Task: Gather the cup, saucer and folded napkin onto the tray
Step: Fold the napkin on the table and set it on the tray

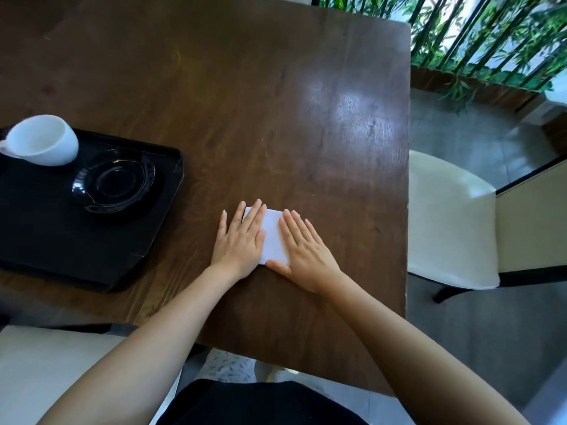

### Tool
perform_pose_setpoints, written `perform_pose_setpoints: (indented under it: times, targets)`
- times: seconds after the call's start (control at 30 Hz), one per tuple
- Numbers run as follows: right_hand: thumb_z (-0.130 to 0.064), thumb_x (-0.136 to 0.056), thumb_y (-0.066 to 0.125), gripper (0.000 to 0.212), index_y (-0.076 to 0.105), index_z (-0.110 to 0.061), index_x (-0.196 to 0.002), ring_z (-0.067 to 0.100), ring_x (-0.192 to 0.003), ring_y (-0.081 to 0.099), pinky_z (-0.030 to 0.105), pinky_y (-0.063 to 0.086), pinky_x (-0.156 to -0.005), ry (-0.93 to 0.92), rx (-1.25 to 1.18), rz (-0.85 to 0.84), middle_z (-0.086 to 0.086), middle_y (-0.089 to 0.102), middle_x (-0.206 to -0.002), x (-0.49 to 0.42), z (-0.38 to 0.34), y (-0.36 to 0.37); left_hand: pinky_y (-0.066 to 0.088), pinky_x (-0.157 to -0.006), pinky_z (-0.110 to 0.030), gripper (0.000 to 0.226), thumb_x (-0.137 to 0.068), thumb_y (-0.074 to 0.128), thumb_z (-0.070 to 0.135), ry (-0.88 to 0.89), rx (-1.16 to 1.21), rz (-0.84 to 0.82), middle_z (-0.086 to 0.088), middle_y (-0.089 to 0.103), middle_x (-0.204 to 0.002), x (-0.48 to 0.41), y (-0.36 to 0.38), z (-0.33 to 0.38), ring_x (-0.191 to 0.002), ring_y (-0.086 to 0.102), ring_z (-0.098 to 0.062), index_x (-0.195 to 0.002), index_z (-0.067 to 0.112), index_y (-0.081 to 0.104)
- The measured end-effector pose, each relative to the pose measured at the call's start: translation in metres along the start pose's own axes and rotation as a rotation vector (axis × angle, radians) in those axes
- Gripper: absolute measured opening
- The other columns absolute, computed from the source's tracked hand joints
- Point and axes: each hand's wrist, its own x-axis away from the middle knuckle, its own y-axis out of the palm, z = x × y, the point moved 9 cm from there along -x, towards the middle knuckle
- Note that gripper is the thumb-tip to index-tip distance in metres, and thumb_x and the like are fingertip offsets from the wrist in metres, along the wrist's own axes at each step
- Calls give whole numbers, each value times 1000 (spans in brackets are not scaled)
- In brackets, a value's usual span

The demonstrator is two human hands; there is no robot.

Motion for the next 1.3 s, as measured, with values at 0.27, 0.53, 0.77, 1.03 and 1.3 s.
perform_pose_setpoints:
  times: [0.27, 0.53, 0.77, 1.03, 1.3]
  targets:
    - [-65, -80, 48, 99, 4, -7, -148, 20, -146, -4, 32, -6, -117, -73, 39, -49, 10, 0, -159, -3, 2, -12, 24, -113, -49, 52, -97, 17, 32, 402, -322, 141, -7, 39, -147, 28, -23, 16, -136, 35, -26, -140, 13, 38]
    - [-44, -85, 51, 57, 51, -1, -123, 36, -125, 45, 46, 26, -113, -317, 347, -1, 22, 51, -132, 1, -21, -31, 39, -105, -45, 73, -95, 6, 51, 447, -304, 37, -10, 52, -137, 42, -39, 18, -128, 48, -23, -130, 6, 52]
    - [-14, -71, 62, 6, 63, -14, -65, 18, -66, 65, 29, 54, -71, -388, 443, 178, 2, 68, -69, 12, -40, -46, 56, -83, -39, 71, -65, 67, 65, 515, -421, 168, -19, 72, -99, 40, -47, 47, -94, 69, -31, -94, 0, 72]
    - [-22, -81, 52, 15, 56, -8, -85, 39, -75, 59, 33, 35, -58, -45, -44, -26, 18, 67, -83, -18, -4, -88, 43, -65, -38, 12, -90, 46, 18, 251, -100, 0, -15, 66, -94, 5, -62, 14, -86, 61, -38, -98, 10, 49]
    - [-28, -94, 45, 32, 39, -14, -65, 15, -62, 40, 31, 31, -58, 152, -598, 216, -7, 39, -59, -41, 23, -165, 48, -72, -12, 17, -90, 58, 31, 111, 958, -40, 9, 68, -97, -10, -143, -1, -87, 63, -4, -103, 21, 63]
